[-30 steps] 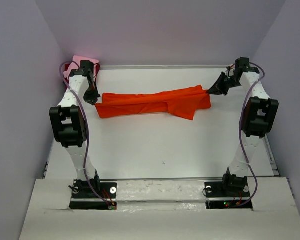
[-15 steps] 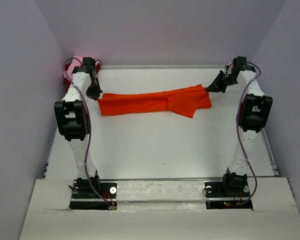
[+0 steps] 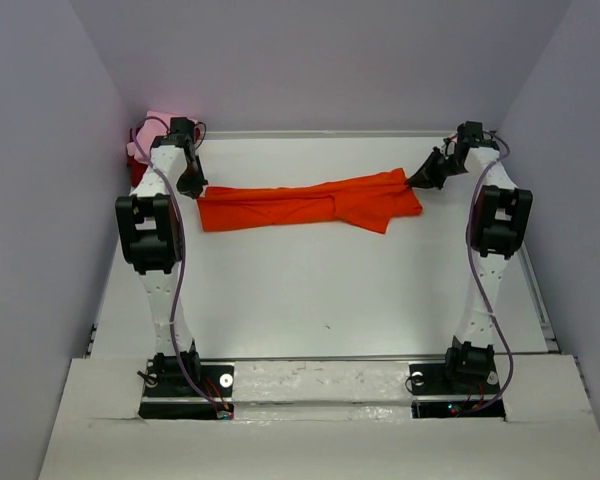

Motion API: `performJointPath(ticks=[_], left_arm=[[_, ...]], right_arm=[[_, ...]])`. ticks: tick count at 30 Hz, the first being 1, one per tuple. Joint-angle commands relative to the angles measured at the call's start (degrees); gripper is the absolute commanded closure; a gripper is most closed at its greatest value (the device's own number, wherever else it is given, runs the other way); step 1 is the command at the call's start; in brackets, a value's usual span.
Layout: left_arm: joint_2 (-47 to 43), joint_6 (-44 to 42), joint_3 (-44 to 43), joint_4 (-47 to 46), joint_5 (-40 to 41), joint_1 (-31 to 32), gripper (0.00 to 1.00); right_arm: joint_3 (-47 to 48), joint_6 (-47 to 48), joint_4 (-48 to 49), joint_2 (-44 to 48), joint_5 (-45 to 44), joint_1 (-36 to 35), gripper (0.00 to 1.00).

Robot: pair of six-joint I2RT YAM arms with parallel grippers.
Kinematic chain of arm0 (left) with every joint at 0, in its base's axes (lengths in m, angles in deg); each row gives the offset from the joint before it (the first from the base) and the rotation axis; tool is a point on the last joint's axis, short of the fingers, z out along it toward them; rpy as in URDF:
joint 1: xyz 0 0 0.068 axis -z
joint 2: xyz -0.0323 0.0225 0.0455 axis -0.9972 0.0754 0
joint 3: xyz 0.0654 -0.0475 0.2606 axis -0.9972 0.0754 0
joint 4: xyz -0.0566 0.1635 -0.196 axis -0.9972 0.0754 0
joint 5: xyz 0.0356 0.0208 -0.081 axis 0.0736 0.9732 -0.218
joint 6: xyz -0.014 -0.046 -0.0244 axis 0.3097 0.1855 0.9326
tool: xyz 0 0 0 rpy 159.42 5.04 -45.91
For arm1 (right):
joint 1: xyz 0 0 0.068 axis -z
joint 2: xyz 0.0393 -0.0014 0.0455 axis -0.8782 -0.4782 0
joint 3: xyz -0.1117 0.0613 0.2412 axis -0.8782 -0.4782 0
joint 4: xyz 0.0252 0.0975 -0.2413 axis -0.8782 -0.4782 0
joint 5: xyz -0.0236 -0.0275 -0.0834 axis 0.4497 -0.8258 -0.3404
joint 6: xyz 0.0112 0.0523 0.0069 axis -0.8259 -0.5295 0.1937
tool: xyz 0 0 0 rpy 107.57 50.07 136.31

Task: Fold and stack the t-shirts
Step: Fold the other side of the tshirt into a rectangle

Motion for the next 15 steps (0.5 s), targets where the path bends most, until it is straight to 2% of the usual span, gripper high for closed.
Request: performJointPath(ticks=[1,5,7,8,9,10,11,13,15], left_arm=[[0.3,-1.7,-2.9,-3.0,3.5,-1.0,1.00],[1.4,-1.8,-3.7,-4.4,2.8,-1.0,1.00],[1.8,-1.8,-4.2,-4.5,2.1,-1.0,0.93],[1.9,-1.6,-4.2,-4.6,2.1,-1.0,0.70],[1.8,-1.6,-4.0,-4.8,2.1,-1.0,0.60],[1.5,-1.7,-4.0,-5.0,2.2,-1.0,0.50],[1.2,-1.6,-3.8,-5.1,2.3,-1.0,0.32],[-0.2,-1.5,-3.2,-5.4,3.2,-1.0,0.18],[-1.4,-1.7,-2.3,-6.2,3.4,-0.9,0.15]], right_arm=[[4.6,-0.2,5.5,-1.9,-2.5,0.9,1.00],[5.4,-0.8,7.7,-3.0,-2.7,0.9,0.99],[6.2,-1.1,8.2,-3.5,-2.6,0.9,0.82],[6.8,-1.1,8.3,-3.6,-2.6,0.9,0.65],[7.0,-1.1,8.2,-3.6,-2.6,0.9,0.53],[7.1,-1.1,8.3,-3.2,-3.0,0.9,0.32],[7.0,-0.9,8.3,-3.0,-3.0,0.9,0.24],[6.8,-0.4,8.3,-1.8,-3.0,0.9,0.21],[6.4,0.0,8.7,-0.8,-2.9,0.9,0.21]])
